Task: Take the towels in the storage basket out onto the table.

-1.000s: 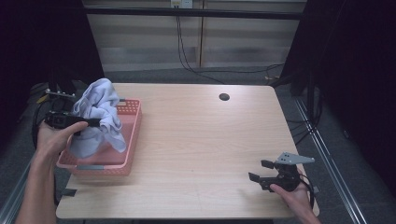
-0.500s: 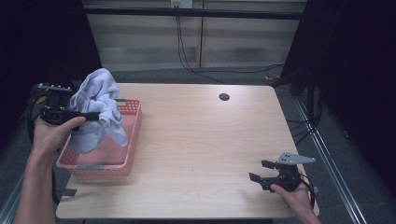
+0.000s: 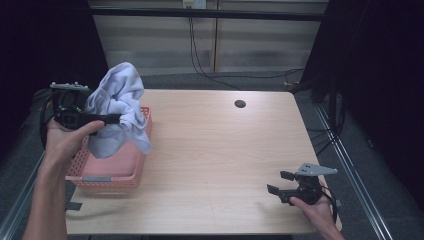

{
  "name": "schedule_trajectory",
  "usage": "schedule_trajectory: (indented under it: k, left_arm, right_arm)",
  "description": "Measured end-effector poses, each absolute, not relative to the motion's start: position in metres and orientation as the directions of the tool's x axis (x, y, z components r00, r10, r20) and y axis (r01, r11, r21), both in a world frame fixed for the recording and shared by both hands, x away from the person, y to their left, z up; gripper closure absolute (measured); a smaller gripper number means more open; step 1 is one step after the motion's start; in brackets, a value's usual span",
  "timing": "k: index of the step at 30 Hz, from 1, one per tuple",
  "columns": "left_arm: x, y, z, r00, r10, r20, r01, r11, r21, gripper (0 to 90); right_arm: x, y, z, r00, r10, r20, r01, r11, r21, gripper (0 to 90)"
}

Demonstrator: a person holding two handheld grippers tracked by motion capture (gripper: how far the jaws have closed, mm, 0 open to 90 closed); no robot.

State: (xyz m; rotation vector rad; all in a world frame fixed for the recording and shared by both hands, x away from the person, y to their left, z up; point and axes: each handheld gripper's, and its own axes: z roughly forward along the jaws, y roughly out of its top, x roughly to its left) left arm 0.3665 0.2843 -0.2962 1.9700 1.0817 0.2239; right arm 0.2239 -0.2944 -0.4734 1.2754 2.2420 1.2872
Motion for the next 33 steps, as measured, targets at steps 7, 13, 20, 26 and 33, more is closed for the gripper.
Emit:
schedule_trajectory:
  k: [7, 13, 20, 26, 33]
  left_arm:
    - [0.360, 0.257, -0.303, 0.645, 0.722, -0.249, 0.600, -0.277, 0.751, 52.5]
    - [0.357, 0.228, -0.305, 0.696, 0.676, -0.242, 0.568, -0.311, 0.762, 52.3]
    - [0.362, 0.189, -0.315, 0.730, 0.631, -0.262, 0.559, -0.331, 0.760, 52.2]
    - [0.360, 0.161, -0.327, 0.745, 0.604, -0.283, 0.563, -0.341, 0.753, 52.0]
    - [0.350, 0.130, -0.355, 0.767, 0.567, -0.301, 0.568, -0.383, 0.729, 51.2]
  right_arm:
    - [0.225, -0.294, -0.473, -0.583, 0.790, 0.191, 0.561, 0.221, 0.798, 20.7]
    - [0.225, -0.293, -0.473, -0.588, 0.788, 0.184, 0.557, 0.229, 0.799, 20.7]
    - [0.226, -0.293, -0.472, -0.591, 0.785, 0.184, 0.552, 0.228, 0.802, 20.8]
    - [0.225, -0.294, -0.472, -0.589, 0.787, 0.183, 0.552, 0.227, 0.803, 21.9]
    - [0.225, -0.293, -0.472, -0.592, 0.785, 0.180, 0.550, 0.231, 0.803, 21.7]
